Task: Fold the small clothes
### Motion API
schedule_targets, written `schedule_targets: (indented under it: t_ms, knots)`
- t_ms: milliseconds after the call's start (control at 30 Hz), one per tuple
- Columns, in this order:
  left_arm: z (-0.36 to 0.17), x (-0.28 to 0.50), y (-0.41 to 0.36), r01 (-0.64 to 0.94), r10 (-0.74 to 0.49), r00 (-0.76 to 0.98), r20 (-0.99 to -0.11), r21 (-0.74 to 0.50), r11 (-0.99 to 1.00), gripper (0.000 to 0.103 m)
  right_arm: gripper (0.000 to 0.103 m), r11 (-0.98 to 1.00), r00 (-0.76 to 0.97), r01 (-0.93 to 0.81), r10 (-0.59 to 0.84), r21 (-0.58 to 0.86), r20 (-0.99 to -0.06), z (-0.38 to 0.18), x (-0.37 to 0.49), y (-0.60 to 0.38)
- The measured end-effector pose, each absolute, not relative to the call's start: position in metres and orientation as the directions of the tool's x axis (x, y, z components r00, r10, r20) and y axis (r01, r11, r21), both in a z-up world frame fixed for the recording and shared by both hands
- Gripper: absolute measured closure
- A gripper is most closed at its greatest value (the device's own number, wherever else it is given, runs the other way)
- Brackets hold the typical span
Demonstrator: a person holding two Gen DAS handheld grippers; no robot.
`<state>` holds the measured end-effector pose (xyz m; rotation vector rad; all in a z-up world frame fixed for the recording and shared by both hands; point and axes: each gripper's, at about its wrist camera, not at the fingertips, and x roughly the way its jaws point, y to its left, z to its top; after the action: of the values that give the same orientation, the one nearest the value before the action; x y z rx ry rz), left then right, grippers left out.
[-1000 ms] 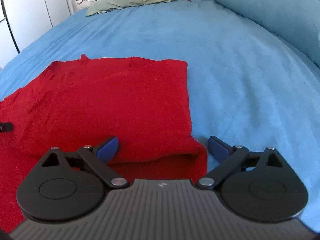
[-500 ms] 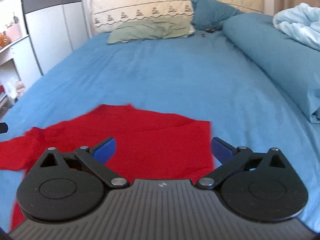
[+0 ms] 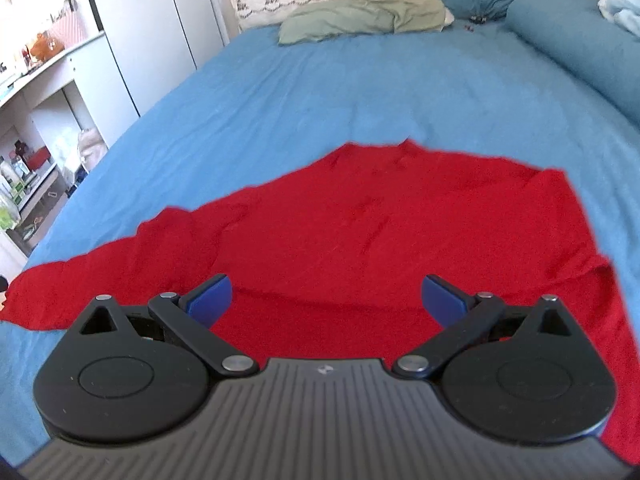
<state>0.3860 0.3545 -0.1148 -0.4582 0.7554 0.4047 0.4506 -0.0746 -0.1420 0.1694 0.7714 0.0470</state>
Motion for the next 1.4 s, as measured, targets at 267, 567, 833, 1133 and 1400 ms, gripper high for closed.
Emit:
schedule_targets:
  t_ms: [267,567,833,1133,1400]
  knots:
    - [-0.171,0.389,0.431,-0.586,0.189,0.595,-0.781,-0.260,0.768,0.065,0.000,0.986,0.696,0.078,0.051,0.145,-0.717,-0.171,0.447,-0.029]
    - [-0.175,0.417,0.436,-0.549,0.217,0.626,-0.749,-0.226,0.804,0.097,0.000,0.987,0.695,0.093,0.031,0.133,-0.718,-0.182,0.450,-0.020]
    - [-0.136,0.432,0.394,-0.492,0.258,0.694,-0.673,-0.181,0.851,0.098,0.000,0.975,0.722,0.131,0.031,0.180,-0.691,-0.176,0.455,-0.055]
    - [-0.041,0.458,0.231,-0.160,0.076,0.857,-0.510,-0.123,0.979,0.098,0.000,0.957,0.749,0.180,0.015,0.226,-0.662,-0.140,0.460,-0.138]
    - [-0.045,0.479,0.030,0.188,-0.209,0.826,-0.524,-0.094,0.978,0.098,0.000,0.957,0.765,0.199,-0.018,0.211,-0.643,-0.111,0.462,-0.233]
